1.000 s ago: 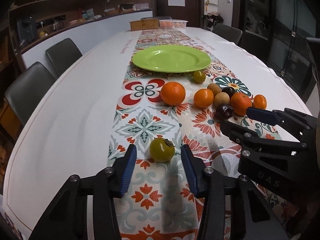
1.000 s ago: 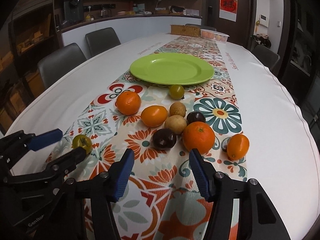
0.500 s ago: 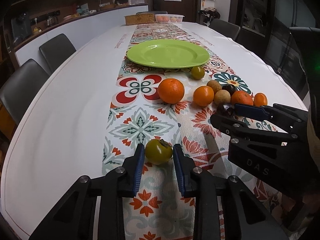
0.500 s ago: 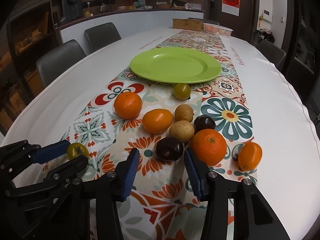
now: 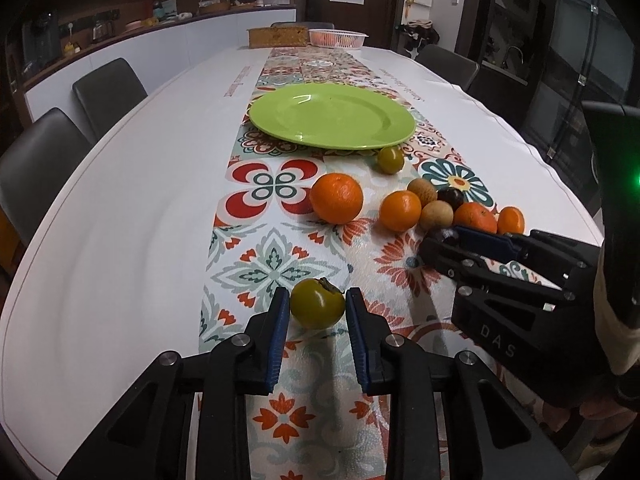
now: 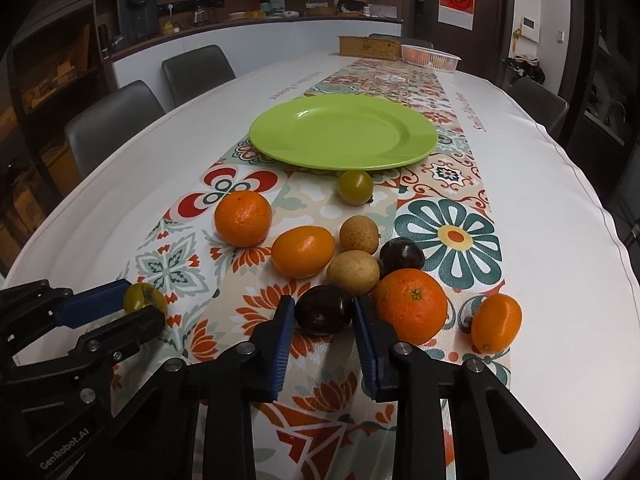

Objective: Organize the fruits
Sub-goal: 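Carry the green fruit and the dark plum over the green plate with both tools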

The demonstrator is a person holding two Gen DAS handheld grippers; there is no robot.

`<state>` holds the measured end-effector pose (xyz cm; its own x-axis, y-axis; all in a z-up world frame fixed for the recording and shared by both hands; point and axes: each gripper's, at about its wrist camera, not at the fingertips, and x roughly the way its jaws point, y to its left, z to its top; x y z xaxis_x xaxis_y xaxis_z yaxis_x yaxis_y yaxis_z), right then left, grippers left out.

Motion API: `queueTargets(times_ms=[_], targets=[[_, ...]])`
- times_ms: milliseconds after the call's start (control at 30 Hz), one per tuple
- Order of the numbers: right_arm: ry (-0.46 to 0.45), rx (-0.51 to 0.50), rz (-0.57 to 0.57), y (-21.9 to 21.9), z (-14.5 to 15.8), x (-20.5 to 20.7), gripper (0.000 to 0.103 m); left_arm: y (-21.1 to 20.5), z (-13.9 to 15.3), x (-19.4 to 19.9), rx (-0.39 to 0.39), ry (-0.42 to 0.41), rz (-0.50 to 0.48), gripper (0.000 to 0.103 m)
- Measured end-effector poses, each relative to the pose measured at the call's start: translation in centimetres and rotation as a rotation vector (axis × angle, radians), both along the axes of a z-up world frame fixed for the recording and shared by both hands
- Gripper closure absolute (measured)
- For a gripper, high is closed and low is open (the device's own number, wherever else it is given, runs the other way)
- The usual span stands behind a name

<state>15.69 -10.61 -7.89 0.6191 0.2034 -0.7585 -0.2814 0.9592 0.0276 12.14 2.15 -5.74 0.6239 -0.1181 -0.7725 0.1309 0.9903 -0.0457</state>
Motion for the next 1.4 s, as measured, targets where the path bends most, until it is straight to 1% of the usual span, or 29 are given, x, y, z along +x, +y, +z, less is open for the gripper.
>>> queueTargets(times_ms=[200, 433, 533, 667, 900, 1033, 1233, 1400], targets=[[-0.005, 0.036, 0.009, -0.4, 1.2, -0.8, 0.072, -0.1, 1.2, -0.7, -0.021, -0.022, -0.001, 0.074], [-0.048, 0.063, 0.029, -0.6, 3.5, -2.1, 0.072, -0.5, 3.8, -1.4, -0.023, -0.088, -0.013, 0.074], [-0.061, 0.075, 0.034, -0.9, 4.4, -2.2, 0.072, -0.5, 5.0, -1.1, -0.021, -0.123, -0.027, 0.074], [-0.072, 0.095, 0.032, -1.7, 5.4, -1.8, 0.072, -0.7, 6.3, 0.0, -0.022, -0.148, -0.043, 0.074], [-0.074, 0.15, 0.012, -3.3, 6.6, 1.0, 0.072, -1.4, 7.6, 2.9, -0.001, -0.178, -0.081, 0.074], [-0.093, 0.138, 0.019, -3.5, 7.4, 3.2, 0.072, -2.2, 8.2, 5.3, 0.021, -0.189, -0.118, 0.074], [-0.094, 0.127, 0.024, -3.8, 8.3, 6.8, 0.072, -2.5, 8.9, 9.4, 0.045, -0.177, -0.15, 0.074], [-0.073, 0.103, 0.034, -3.5, 8.2, 9.8, 0.072, -2.3, 7.9, 12.6, 0.035, -0.128, -0.162, 0.074]])
